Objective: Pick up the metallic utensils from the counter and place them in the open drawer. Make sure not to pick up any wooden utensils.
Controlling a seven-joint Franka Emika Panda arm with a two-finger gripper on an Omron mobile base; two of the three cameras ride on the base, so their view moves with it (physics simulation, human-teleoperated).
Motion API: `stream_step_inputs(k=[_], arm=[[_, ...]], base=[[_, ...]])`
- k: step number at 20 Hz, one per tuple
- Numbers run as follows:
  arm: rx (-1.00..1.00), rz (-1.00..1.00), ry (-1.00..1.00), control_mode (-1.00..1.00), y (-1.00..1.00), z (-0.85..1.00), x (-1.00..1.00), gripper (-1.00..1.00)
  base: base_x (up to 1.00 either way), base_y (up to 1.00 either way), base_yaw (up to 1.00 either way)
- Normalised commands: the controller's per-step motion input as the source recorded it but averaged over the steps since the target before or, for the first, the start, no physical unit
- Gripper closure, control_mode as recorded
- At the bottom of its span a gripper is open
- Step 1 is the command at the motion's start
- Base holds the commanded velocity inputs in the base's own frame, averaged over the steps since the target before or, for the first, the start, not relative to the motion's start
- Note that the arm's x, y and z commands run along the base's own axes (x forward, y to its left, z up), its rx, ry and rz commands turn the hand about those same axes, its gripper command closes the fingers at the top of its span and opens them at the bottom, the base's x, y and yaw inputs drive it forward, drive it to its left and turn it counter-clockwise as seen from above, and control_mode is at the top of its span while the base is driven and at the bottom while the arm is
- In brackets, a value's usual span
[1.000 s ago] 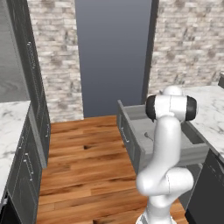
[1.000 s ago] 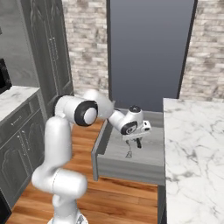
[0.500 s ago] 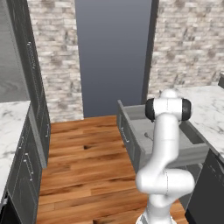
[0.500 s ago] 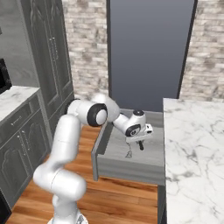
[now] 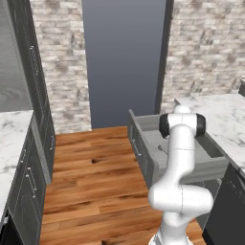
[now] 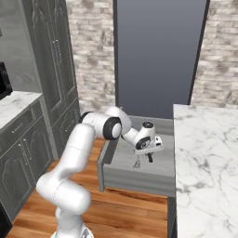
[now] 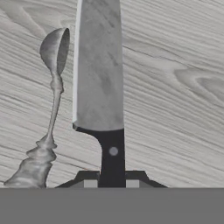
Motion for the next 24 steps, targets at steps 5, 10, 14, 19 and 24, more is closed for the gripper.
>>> stream_step_inputs(k=[5,10,14,19,24], arm=[[0.00,0.00,0.05,-1.00,0.00,-0.39,0.41,1.00],[0.00,0.00,0.05,-1.00,0.00,-0.52,0.31,-1.00],[0.02,0.00,0.00,-1.00,0.21,-0.08,-0.08,-1.00],[0.06,0.00,0.00,-1.00,0.19,0.13,-0.28,-1.00],[0.07,0.00,0.00,-1.00,0.09,0.55,-0.43,-1.00]], base=[[0.00,0.00,0.00],[0.00,0.00,0.00],[0.00,0.00,0.00],[0.00,0.00,0.00],[0.00,0.00,0.00]])
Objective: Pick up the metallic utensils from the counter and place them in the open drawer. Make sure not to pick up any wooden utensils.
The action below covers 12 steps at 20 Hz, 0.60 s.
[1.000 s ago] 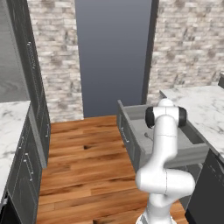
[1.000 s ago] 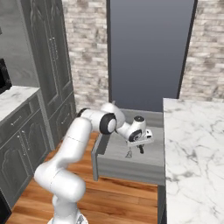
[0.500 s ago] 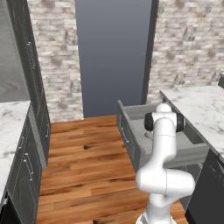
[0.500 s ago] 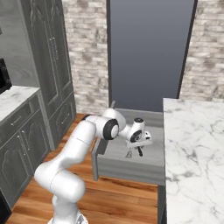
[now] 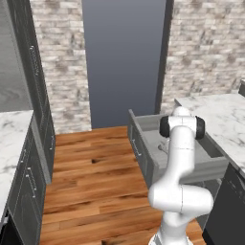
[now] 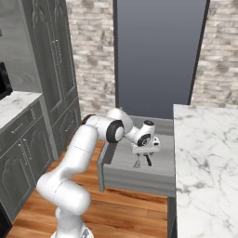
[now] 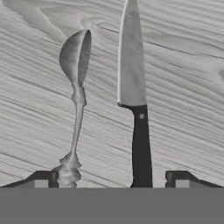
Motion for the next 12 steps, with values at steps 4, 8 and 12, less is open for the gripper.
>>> stream_step_inputs(k=[4,8,12], arm=[[0.00,0.00,-0.06,-1.00,0.09,0.85,-0.56,-1.00],[0.00,0.00,-0.07,-1.00,0.02,0.98,-0.63,-1.00],[0.00,-0.05,-0.01,-1.00,0.01,1.00,-0.67,-1.00]], base=[[0.00,0.00,0.00],[0.00,0.00,0.00],[0.00,0.00,0.00]])
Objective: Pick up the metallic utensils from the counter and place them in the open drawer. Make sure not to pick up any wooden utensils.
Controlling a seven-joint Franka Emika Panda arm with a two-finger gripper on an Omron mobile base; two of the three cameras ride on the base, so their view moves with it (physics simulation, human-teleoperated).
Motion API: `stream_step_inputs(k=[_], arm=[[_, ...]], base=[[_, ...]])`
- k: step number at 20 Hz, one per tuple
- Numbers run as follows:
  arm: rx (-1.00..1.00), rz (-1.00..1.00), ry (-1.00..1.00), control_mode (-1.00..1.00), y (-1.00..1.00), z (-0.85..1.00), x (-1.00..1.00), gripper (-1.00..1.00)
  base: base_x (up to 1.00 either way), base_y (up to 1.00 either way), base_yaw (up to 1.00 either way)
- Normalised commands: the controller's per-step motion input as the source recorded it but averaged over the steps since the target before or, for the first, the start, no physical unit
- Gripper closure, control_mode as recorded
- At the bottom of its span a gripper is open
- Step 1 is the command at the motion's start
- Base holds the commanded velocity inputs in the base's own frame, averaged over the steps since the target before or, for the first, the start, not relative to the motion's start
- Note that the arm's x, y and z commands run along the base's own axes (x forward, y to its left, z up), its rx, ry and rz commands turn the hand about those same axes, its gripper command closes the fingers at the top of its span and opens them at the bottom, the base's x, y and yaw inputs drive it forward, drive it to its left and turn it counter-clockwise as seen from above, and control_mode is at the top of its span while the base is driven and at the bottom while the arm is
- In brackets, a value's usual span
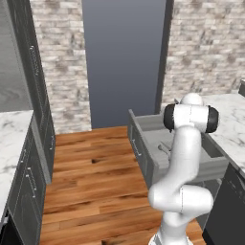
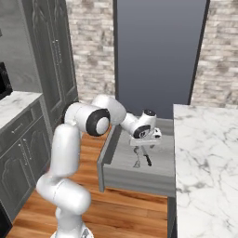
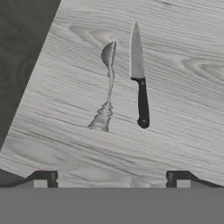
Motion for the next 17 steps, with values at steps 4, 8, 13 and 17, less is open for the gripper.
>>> stream_step_inputs(k=[4,8,13,17], arm=[[0.00,-0.09,-0.01,-1.00,0.11,1.00,-0.66,-1.00],[0.00,-0.10,-0.02,-1.00,0.34,1.00,-0.52,-1.00],[0.00,-0.10,-0.04,-1.00,0.25,1.00,-0.55,-1.00],[0.00,-0.11,-0.09,-1.00,0.29,1.00,-0.74,-1.00]], base=[[0.00,0.00,0.00],[0.00,0.00,0.00],[0.00,0.00,0.00],[0.00,0.00,0.00]])
